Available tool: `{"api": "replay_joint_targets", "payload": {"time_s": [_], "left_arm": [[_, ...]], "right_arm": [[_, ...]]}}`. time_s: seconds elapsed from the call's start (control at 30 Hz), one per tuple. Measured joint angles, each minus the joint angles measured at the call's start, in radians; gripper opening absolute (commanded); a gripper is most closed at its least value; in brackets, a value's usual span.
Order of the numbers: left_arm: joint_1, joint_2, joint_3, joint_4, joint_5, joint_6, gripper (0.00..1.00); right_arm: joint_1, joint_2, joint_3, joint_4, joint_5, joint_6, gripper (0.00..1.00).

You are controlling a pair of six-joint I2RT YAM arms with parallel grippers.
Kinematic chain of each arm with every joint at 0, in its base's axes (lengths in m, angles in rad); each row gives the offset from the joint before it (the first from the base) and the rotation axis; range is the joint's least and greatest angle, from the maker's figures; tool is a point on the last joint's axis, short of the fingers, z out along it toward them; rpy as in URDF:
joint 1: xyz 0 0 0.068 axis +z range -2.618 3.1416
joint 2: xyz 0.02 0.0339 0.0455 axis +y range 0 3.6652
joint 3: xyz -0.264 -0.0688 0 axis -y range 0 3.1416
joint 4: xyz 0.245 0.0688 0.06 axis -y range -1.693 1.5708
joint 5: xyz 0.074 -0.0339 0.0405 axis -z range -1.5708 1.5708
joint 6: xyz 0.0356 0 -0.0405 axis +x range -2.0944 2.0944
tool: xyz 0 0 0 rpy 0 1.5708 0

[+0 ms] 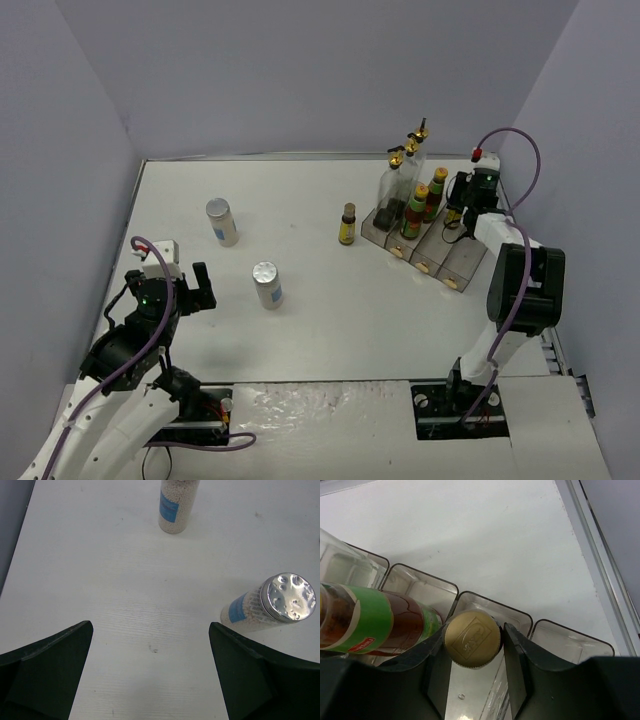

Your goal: Organize the condiment bottles

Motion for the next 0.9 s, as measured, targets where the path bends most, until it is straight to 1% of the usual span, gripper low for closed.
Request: {"api": "replay_joint_targets", "payload": {"time_s": [0.03, 0.1, 0.17, 0.2, 0.3, 0.47, 0.53, 0.6, 0.7, 0.8, 0.9], "left_arm": [[0.000, 0.000, 0.000, 0.000, 0.000, 0.000, 1.00], [0.000, 0.000, 0.000, 0.000, 0.000, 0.000, 1.00], [0.000, 0.000, 0.000, 0.000, 0.000, 0.000, 1.00], [0.001, 0.000, 0.000, 0.000, 0.000, 0.000, 1.00], [0.003, 0.000, 0.000, 0.000, 0.000, 0.000, 1.00], [0.005, 0.000, 0.000, 0.001, 0.000, 0.000, 1.00], [0.005, 0.000, 0.000, 0.001, 0.000, 0.000, 1.00], [0.005, 0.000, 0.000, 0.001, 0.000, 0.000, 1.00], [0.005, 0.001, 0.000, 0.001, 0.000, 0.001, 1.00], [0.005, 0.003, 0.000, 0.001, 0.001, 0.001, 1.00], [0.005, 0.003, 0.000, 0.001, 0.000, 0.001, 1.00]], "right_arm": [[0.000, 0.000, 0.000, 0.003, -0.002, -0.002, 0.66], [0.000, -0.002, 0.000, 0.009, -0.004, -0.007, 0.78], [0.000, -0.010, 0.000, 0.005, -0.005, -0.011, 0.86], [0.000, -0.020, 0.000, -0.005, -0.005, -0.011, 0.87], [0.003, -0.089, 0.000, -0.060, -0.004, -0.006, 0.89], [0.044, -0.287, 0.002, -0.118, -0.004, -0.006, 0.91], [0.122, -0.377, 0.002, -0.132, -0.002, -0.008, 0.91], [0.228, -0.462, 0.002, -0.136, -0.014, -0.010, 0.91], [0.383, -0.549, -0.002, -0.135, -0.028, -0.010, 0.92], [0.520, -0.583, -0.024, -0.118, -0.021, -0.009, 0.92], [0.603, -0.549, -0.049, -0.109, -0.020, 0.002, 0.92]]}}
